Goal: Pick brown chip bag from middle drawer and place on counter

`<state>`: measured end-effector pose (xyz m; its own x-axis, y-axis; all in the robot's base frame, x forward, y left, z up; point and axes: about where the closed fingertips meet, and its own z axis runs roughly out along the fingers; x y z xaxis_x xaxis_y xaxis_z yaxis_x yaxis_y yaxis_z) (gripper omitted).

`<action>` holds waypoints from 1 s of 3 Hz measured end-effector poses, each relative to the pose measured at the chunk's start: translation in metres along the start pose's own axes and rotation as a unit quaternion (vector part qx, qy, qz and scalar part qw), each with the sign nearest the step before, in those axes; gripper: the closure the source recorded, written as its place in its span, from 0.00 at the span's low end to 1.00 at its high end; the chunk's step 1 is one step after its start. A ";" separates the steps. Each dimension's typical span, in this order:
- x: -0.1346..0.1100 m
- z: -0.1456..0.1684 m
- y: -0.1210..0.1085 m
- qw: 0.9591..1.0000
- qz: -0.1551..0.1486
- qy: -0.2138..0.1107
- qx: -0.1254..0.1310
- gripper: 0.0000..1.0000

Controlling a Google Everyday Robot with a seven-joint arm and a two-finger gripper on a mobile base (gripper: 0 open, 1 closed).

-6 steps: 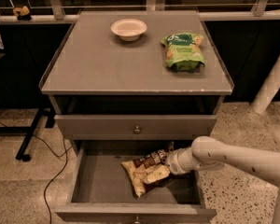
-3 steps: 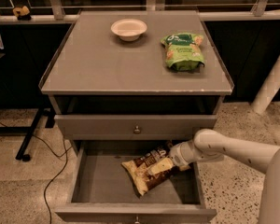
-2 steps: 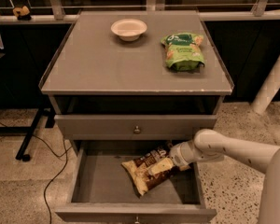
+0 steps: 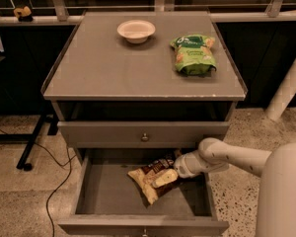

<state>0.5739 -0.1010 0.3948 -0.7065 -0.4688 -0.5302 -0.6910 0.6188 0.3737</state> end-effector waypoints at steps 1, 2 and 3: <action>0.000 0.000 0.000 1.000 0.000 0.000 0.000 0.00; 0.000 0.000 0.000 1.000 0.000 0.000 0.000 0.19; 0.000 0.000 0.000 1.000 0.000 0.000 0.000 0.42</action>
Offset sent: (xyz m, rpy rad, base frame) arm 0.0000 0.0000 0.0000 0.0000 0.0000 0.0000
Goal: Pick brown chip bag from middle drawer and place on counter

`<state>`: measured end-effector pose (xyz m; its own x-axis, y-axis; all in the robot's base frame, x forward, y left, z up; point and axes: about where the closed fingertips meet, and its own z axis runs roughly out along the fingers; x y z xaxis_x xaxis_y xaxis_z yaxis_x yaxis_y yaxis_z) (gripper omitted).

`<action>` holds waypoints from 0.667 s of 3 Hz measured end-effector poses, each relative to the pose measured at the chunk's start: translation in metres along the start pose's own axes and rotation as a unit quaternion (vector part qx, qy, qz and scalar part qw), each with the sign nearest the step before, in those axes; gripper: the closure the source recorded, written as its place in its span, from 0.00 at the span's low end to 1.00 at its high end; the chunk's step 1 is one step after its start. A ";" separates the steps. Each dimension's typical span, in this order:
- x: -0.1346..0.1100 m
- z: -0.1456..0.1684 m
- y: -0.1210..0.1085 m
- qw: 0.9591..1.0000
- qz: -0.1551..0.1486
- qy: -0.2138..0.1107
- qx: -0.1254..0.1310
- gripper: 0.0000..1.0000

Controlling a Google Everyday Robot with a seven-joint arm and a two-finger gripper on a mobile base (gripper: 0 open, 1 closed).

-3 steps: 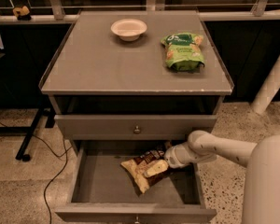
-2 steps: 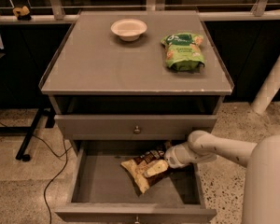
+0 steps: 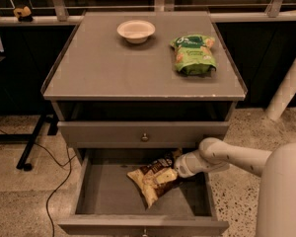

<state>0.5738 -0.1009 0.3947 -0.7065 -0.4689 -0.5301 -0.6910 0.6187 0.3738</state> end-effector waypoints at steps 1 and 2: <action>0.000 0.000 0.000 1.000 0.000 0.000 0.000 0.65; 0.000 0.000 0.000 1.000 0.000 0.000 0.000 0.89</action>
Offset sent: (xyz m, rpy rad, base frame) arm 0.0000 0.0000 0.0000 0.0000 0.0000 0.0000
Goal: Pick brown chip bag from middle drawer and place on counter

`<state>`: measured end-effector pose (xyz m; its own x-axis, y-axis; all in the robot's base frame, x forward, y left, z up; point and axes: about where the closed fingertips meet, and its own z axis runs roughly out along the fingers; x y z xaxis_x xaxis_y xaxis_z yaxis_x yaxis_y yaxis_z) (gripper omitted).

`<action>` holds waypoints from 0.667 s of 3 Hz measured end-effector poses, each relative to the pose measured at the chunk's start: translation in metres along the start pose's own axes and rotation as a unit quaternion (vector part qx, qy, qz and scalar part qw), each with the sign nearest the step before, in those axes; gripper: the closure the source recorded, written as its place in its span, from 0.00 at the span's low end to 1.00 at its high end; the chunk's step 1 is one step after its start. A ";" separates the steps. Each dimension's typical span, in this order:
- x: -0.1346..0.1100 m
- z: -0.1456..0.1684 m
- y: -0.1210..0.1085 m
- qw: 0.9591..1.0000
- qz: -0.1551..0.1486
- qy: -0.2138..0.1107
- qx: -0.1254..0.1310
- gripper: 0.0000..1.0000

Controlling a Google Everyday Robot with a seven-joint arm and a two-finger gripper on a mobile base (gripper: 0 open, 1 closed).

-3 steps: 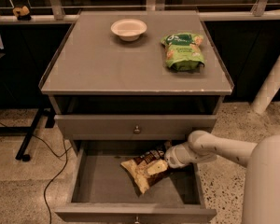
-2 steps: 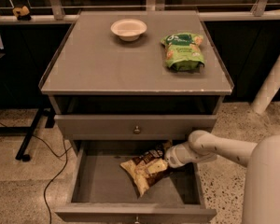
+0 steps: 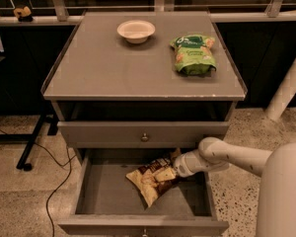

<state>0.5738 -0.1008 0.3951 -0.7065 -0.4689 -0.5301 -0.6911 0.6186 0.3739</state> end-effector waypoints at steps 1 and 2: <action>-0.004 -0.006 0.003 1.000 0.000 0.000 0.000 1.00; -0.009 -0.008 0.010 1.000 -0.008 -0.006 -0.008 1.00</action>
Offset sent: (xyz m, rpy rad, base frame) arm -0.0013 0.0088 0.0264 0.0383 -0.0302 0.0347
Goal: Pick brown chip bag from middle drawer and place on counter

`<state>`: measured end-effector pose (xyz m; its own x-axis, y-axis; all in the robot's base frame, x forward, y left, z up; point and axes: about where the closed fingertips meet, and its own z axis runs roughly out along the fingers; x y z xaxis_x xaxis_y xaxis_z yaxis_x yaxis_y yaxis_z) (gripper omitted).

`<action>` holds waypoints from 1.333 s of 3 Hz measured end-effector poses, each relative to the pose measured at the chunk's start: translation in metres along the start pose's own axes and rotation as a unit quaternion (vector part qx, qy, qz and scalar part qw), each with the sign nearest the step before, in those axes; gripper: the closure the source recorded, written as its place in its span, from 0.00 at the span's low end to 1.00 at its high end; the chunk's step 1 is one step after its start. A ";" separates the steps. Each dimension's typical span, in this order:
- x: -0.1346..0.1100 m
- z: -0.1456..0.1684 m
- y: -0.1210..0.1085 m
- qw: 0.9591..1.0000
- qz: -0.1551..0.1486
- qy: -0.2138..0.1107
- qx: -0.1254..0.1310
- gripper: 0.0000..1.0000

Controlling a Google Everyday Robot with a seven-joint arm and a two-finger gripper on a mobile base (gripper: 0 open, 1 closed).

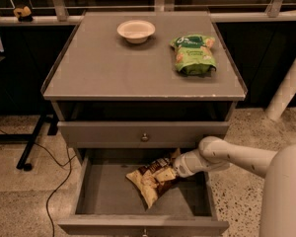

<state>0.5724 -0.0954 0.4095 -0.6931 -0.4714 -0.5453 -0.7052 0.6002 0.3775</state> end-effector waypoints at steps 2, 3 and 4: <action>-0.005 -0.031 0.029 0.999 -0.009 -0.027 -0.021 1.00; 0.006 -0.040 0.042 0.999 0.000 -0.027 -0.036 1.00; 0.016 -0.055 0.062 0.998 0.001 -0.029 -0.051 1.00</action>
Offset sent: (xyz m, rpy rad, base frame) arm -0.0364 -0.0107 0.0596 0.1049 -0.0346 0.0019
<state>0.5095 -0.1016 0.4653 -0.6864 -0.4302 -0.5862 -0.7178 0.5299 0.4516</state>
